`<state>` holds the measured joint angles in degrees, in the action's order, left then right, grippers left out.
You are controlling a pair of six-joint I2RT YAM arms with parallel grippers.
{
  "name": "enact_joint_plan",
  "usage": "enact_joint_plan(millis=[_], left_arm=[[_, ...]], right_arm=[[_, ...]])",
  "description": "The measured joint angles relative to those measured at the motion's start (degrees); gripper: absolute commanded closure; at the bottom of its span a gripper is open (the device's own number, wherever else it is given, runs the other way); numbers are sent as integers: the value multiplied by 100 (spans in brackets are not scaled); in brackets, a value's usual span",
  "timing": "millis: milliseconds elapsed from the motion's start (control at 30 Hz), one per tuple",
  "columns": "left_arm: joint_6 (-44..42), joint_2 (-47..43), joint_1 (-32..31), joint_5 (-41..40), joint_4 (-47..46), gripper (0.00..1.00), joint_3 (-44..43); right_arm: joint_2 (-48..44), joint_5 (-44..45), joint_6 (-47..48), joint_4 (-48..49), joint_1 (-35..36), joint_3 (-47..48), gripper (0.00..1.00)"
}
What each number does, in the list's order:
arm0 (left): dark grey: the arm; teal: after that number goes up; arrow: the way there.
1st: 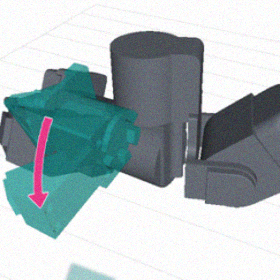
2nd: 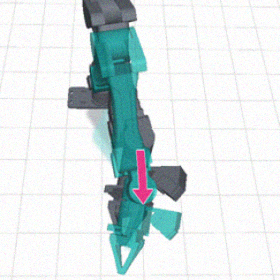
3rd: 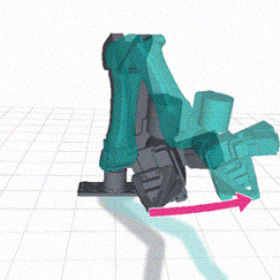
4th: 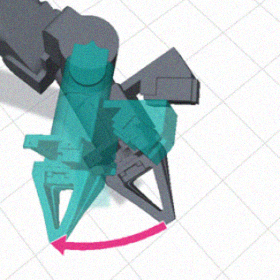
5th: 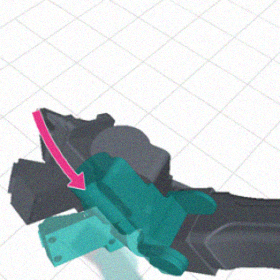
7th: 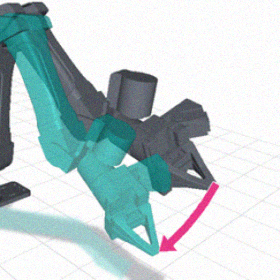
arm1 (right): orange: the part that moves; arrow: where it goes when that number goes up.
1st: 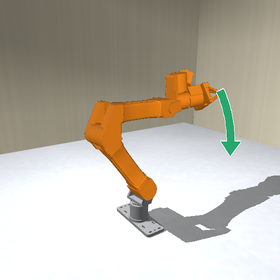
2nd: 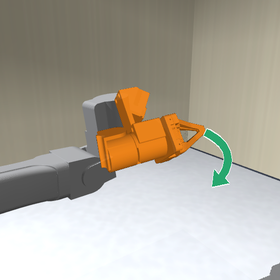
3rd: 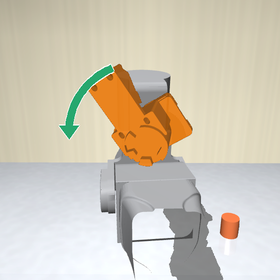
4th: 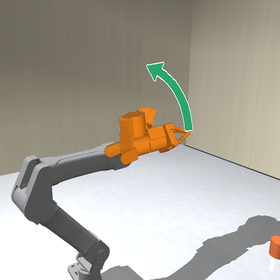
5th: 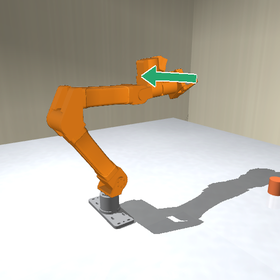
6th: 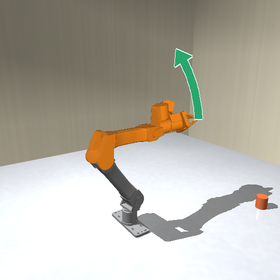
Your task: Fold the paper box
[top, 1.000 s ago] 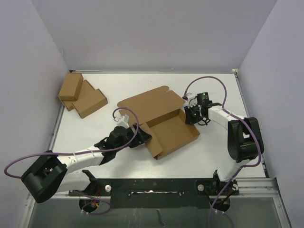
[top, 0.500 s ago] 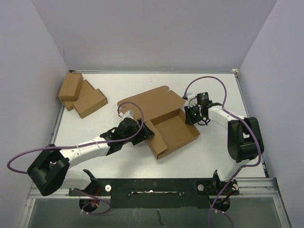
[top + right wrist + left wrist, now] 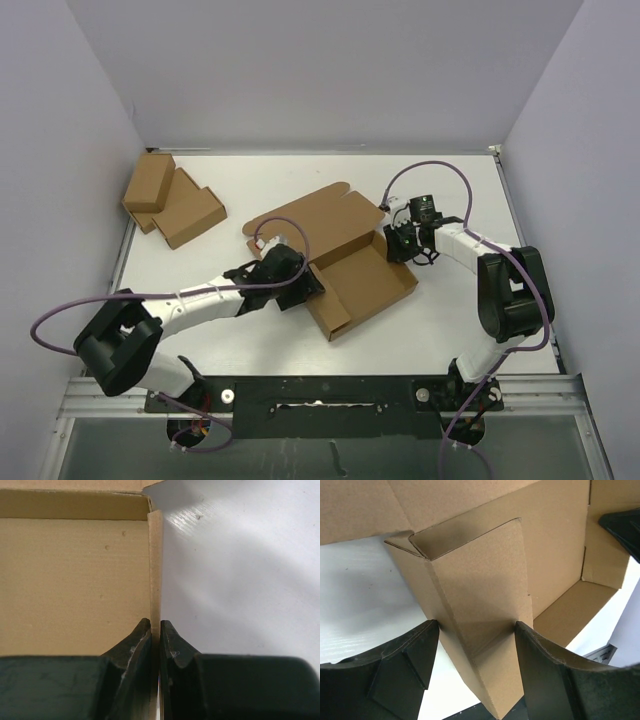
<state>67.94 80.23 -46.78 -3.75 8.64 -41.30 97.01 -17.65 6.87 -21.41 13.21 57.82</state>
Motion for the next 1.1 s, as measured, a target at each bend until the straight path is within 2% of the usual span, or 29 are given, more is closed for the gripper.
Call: enact_joint_plan(millis=[100,200,367,833,1000,1100], left_arm=[[-9,201,0,35,133,49,-120],[-66,409,0,105,367,52,-264],[-170,610,0,162,691,69,-507],[-361,1386,7,232,1945,64,-1554],[-374,1803,-13,208,2448,51,-1814],[-396,1847,-31,243,2557,57,-1775]], right_arm=[[0,15,13,9,0,0,93],[0,26,28,20,0,0,93],[0,68,61,39,-2,0,93],[0,138,98,76,17,0,93],[0,96,72,79,101,0,93],[0,11,44,74,229,0,93]])
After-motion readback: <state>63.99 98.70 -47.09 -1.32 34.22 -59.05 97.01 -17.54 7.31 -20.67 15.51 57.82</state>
